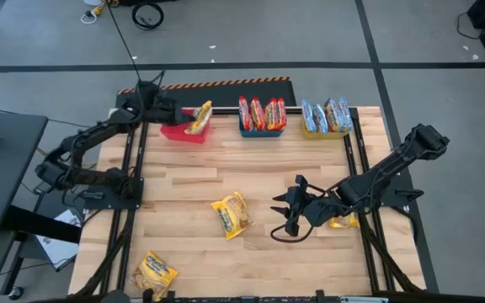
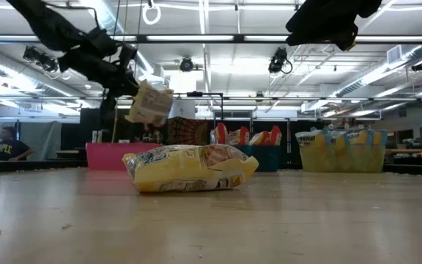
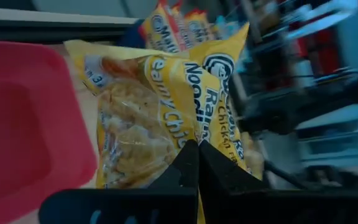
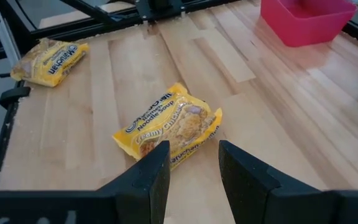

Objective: Sort Maruchan noodles
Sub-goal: Put the yellow noodle pack into the red bin

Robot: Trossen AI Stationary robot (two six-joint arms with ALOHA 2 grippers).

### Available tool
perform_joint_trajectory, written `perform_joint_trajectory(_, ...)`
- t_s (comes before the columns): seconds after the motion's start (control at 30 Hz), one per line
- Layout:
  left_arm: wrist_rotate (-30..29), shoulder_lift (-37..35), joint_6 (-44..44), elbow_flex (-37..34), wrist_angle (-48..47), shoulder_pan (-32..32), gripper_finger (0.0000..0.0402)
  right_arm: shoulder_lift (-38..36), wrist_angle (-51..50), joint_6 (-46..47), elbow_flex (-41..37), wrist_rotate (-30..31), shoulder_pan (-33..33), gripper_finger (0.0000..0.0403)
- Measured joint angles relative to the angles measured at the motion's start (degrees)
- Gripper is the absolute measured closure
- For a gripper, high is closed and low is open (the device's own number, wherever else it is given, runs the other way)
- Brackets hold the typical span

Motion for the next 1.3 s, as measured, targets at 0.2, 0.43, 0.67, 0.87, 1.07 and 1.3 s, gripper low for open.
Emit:
perform_joint_trajectory(0.2, 2.9, 3.87, -7.7, -7.08, 17.04, 1.43, 0.0401, 0.0, -0.02, 0.7, 0.0, 0.0, 0.9, 0.026)
perform_joint_trajectory(0.43, 4.46, 10.41, -8.94, -7.75, 22.42, 2.11, 0.0401, 0.0, -0.02, 0.44, 0.0, 0.02, 0.5, 0.026)
perform_joint_trajectory(0.67, 2.65, 14.36, -5.72, -7.75, 21.75, 4.87, 0.0401, 0.0, -0.07, 1.33, 0.0, 0.02, 0.29, 0.026)
perform_joint_trajectory(0.87, 1.4, 19.08, -6.56, -7.77, 26.09, 2.21, 0.0401, 0.0, -0.05, 0.88, 0.0, 1.02, -0.19, 0.026)
perform_joint_trajectory(1.07, -4.18, 21.5, -9.77, -7.75, 29.99, -0.36, 0.0401, 0.0, -0.05, 0.77, 0.0, 0.89, -1.89, 0.026)
perform_joint_trajectory(1.3, -11.24, 22.31, -10.37, -7.75, 30.19, -4.47, 0.0389, 1.3, 0.56, -1.91, 0.0, 2.38, -4.47, 0.0261)
